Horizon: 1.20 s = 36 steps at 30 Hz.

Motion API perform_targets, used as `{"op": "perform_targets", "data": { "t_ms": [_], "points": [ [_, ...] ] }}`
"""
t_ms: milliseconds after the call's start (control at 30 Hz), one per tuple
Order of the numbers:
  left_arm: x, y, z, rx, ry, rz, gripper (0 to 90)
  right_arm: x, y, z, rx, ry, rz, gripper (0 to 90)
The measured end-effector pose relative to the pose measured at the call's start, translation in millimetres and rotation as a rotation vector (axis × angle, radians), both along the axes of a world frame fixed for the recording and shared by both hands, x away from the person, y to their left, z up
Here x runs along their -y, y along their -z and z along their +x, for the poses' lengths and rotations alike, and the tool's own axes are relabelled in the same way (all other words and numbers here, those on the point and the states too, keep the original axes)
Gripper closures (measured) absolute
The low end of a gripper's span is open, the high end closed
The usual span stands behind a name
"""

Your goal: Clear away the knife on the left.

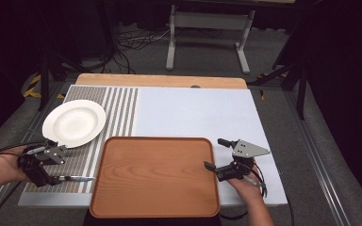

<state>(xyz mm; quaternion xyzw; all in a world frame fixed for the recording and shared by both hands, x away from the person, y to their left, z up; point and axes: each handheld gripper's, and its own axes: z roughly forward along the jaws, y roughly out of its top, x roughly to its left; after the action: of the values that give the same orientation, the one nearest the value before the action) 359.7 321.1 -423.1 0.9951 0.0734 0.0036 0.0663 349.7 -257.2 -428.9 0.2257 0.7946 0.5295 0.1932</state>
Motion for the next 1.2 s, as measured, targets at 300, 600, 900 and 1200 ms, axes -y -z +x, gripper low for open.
{"op": "perform_targets", "data": {
  "t_ms": [300,600,900,1200],
  "points": [
    [0.5,8.2,-0.4,-0.011,0.044,0.081,43.4,-0.7,0.6,0.2,-0.002,-0.003,-0.005,2.9],
    [1.0,14.5,-1.1,-0.025,0.065,0.117,54.4,1.1,0.3,0.4,-0.004,-0.003,0.005,2.9],
    [3.1,19.0,-0.4,-0.015,0.093,0.146,66.0,2.7,0.1,0.8,-0.008,-0.003,0.014,3.3],
    [4.1,24.8,-0.2,-0.019,0.134,0.164,76.6,4.4,0.1,0.9,-0.013,-0.003,0.03,3.5]
  ]
}}
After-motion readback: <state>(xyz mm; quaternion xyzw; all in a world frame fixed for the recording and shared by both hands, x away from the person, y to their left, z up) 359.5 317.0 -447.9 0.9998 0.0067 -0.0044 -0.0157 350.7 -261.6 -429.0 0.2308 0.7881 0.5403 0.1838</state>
